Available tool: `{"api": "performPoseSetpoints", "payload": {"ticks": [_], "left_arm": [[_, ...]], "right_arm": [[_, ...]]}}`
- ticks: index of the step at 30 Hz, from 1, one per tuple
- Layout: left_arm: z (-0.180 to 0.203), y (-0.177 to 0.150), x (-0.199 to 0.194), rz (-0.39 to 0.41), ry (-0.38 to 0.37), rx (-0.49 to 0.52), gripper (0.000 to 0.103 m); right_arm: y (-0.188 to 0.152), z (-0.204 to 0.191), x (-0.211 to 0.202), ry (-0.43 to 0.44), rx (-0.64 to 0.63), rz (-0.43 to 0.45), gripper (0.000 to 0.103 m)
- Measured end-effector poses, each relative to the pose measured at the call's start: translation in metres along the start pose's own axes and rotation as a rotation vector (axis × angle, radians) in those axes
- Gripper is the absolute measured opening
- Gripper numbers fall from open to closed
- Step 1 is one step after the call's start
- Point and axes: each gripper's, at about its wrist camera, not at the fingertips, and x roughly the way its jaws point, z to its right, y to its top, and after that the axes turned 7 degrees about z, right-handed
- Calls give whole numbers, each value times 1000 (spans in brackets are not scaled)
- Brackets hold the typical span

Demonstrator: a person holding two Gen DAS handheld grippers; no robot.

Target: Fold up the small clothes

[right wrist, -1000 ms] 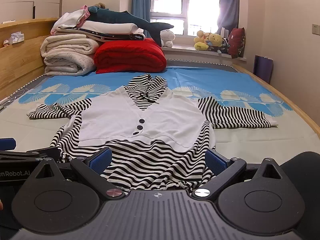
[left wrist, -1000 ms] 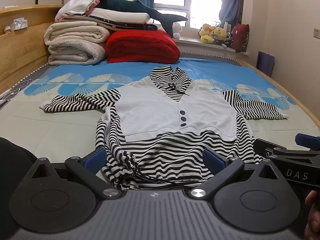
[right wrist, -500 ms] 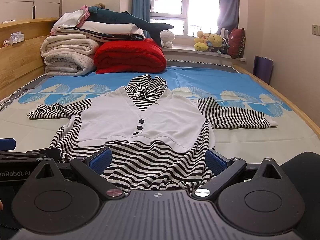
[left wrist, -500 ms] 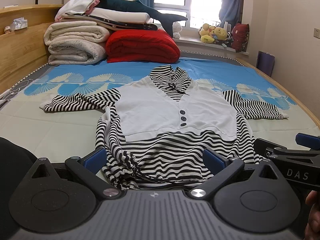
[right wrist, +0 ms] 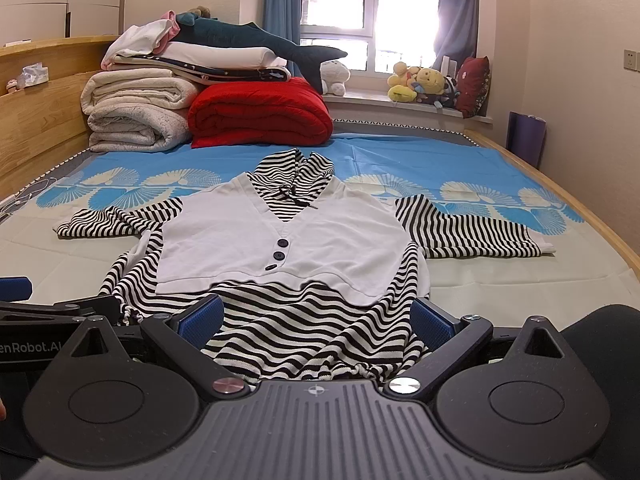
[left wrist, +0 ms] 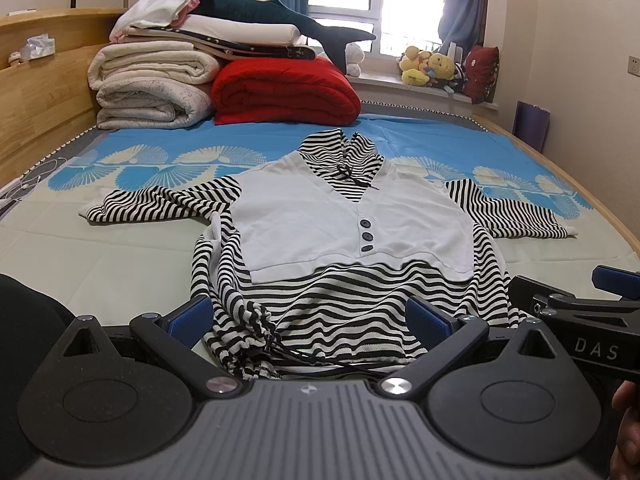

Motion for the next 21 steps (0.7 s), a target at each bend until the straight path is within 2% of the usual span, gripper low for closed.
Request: {"api": "performPoseSetpoints", "payload": {"ticks": [7, 10, 14, 19, 20, 21], "left_arm": [[1, 2, 0, -3, -4, 10, 102], [0, 7, -3, 23, 6, 20, 102], [-4, 16, 0, -2, 2, -12, 102], [-7, 38, 8, 34, 8, -27, 101], [-8, 44, 13, 46, 9, -36, 100], [-10, 50, 19, 56, 11, -40, 94]], "right_arm": [[1, 0, 0, -4, 0, -1, 99], [4, 2, 2, -13, 5, -9, 99], [10, 2, 4, -32, 26, -11, 99], [21, 6, -3, -13, 60, 54, 99], [22, 7, -5, -12, 53, 74, 99], [22, 8, -6, -14, 42, 92, 99]]}}
